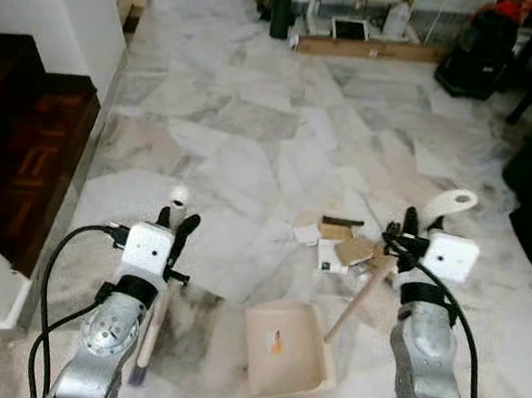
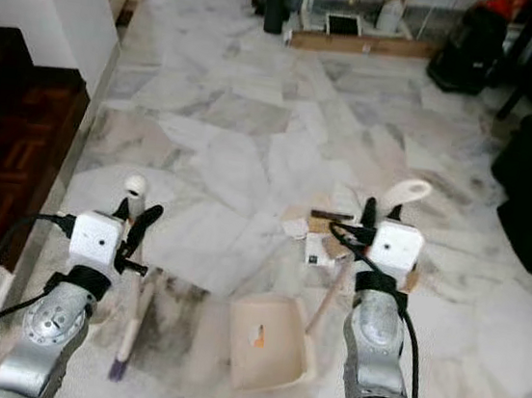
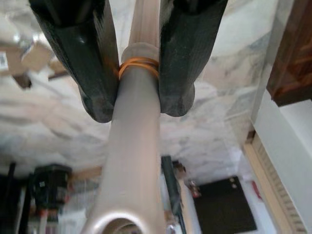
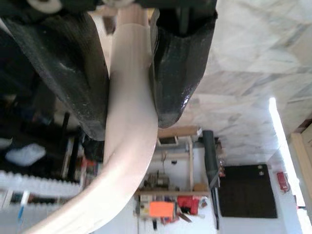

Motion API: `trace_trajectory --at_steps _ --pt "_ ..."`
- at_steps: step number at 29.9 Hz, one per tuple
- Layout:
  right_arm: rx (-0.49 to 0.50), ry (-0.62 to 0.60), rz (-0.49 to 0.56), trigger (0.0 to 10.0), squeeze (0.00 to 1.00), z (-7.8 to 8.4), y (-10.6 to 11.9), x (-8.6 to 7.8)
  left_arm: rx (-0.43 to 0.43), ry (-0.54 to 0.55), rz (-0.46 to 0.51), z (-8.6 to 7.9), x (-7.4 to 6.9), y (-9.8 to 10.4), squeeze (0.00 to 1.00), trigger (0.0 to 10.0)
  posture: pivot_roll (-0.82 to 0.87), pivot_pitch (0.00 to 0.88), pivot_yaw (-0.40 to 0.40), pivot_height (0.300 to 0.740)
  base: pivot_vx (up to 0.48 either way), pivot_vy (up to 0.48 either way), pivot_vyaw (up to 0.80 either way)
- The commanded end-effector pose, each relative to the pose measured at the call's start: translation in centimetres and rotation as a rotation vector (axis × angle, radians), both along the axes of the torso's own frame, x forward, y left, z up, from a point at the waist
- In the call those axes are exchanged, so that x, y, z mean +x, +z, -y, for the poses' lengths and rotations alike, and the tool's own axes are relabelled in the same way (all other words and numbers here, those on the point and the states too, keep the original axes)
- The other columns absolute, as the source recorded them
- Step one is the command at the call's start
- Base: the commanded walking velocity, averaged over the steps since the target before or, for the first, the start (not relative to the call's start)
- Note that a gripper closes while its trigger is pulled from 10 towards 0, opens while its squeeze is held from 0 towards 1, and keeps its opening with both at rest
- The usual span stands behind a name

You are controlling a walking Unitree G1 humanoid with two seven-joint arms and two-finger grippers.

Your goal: Sweep floor

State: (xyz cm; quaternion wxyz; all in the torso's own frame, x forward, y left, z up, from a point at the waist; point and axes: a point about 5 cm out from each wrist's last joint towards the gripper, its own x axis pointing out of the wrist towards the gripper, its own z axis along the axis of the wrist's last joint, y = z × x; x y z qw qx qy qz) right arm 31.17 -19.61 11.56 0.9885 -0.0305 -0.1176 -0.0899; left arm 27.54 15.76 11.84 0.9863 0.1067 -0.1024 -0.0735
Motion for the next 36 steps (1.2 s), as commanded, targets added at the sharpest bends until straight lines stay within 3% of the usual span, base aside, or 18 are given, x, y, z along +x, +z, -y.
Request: trace_trajectory --at_steps 1,21,36 --pt "-0.015 0.012 0.038 10.0 0.00 -0.3 0.9 0.2 0.011 -0.003 0.023 -0.1 -0.2 0.3 0.00 10.0 0.03 0.097 -0.024 0.740 0.000 -0.424 0.00" --pt "-0.016 -0.036 0.025 10.0 0.00 0.6 0.8 0.4 0.004 0.000 0.016 -0.1 -0.2 0.1 0.00 10.0 0.03 0.087 -0.026 0.740 0.000 -0.417 0.00" --pt "-0.019 -0.043 0.024 10.0 0.00 0.9 0.9 0.6 -0.008 0.013 0.015 -0.3 -0.1 0.0 0.00 10.0 0.02 0.103 -0.033 0.740 0.000 0.000 0.00"
